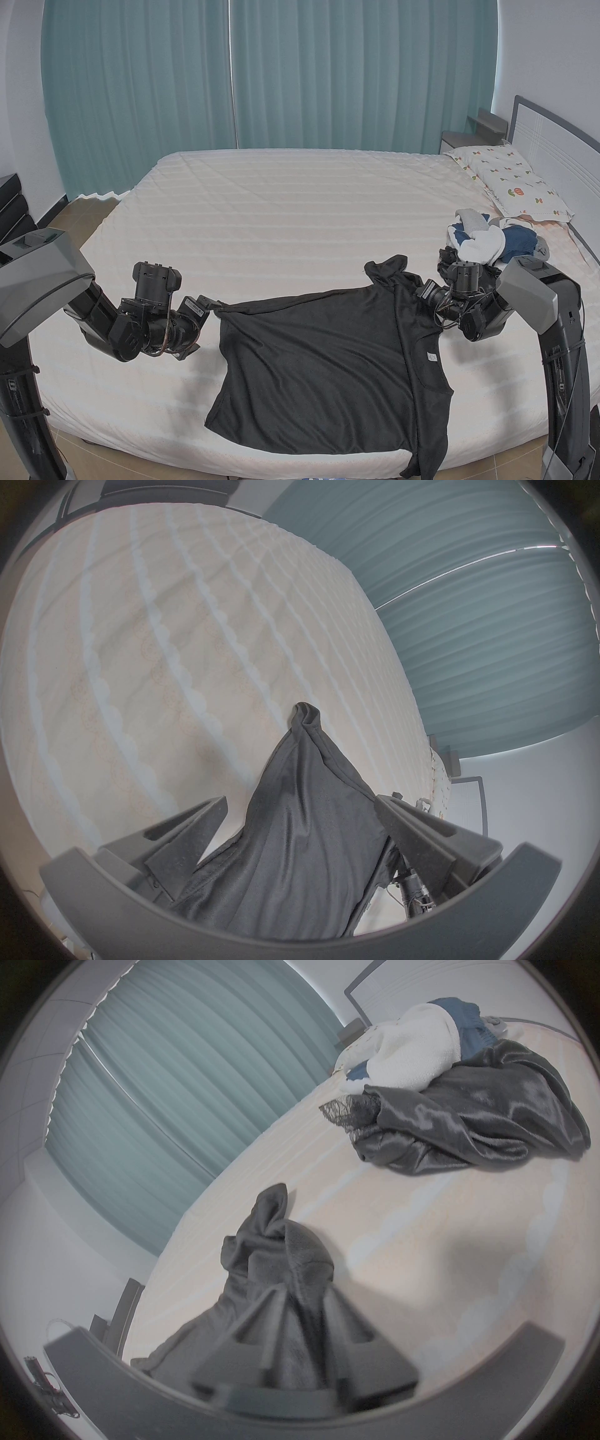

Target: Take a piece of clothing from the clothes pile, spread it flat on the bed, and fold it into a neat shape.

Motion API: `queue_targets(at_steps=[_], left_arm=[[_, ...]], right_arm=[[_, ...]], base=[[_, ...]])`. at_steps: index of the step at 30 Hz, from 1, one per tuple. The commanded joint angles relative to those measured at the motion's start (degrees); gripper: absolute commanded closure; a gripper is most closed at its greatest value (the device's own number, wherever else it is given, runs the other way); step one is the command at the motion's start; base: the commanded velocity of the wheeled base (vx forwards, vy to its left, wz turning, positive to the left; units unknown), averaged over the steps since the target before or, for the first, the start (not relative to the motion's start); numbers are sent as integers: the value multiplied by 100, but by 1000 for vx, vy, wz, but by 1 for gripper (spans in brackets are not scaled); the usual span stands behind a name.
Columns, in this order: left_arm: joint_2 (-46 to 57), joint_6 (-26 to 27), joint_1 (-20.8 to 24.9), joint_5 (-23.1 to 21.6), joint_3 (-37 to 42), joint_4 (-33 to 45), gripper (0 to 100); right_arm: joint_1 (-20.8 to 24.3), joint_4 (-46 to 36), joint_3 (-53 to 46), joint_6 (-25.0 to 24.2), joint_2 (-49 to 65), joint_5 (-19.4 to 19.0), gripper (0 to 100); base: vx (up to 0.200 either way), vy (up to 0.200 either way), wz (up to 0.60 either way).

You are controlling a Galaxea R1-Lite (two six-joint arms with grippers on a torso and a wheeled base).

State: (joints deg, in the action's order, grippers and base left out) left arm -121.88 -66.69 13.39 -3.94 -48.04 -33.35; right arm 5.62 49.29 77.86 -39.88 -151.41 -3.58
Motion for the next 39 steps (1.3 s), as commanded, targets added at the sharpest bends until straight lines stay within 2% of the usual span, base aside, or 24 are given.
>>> queue_targets(at_steps=[1,5,21,22,27,32,33,39], left_arm=[[-108,-1,-3,7,-21,-22,0],[-231,7,-11,60,23,-224,0],[-301,-1,-126,69,-21,-338,0],[-336,7,-126,77,-38,-365,0],[-354,7,-134,77,-38,-400,0],[-380,7,-170,77,-65,-409,0],[-371,7,-170,77,-74,-409,0],[-380,34,-187,104,-469,-338,0]], right_arm=[[-123,99,247,-29,-126,51,100],[-290,485,502,-3,-161,183,100],[-632,846,862,-47,-513,446,100],[-641,846,854,-73,-548,446,0],[-632,1030,590,-64,-521,306,0],[-667,1435,-755,-73,305,-521,0],[-685,1479,-904,-64,419,-582,0],[-703,1435,-1880,-73,1184,-556,0]], base=[[0,0,0],[0,0,0],[0,0,0],[0,0,0],[0,0,0],[0,0,0],[0,0,0],[0,0,0]])
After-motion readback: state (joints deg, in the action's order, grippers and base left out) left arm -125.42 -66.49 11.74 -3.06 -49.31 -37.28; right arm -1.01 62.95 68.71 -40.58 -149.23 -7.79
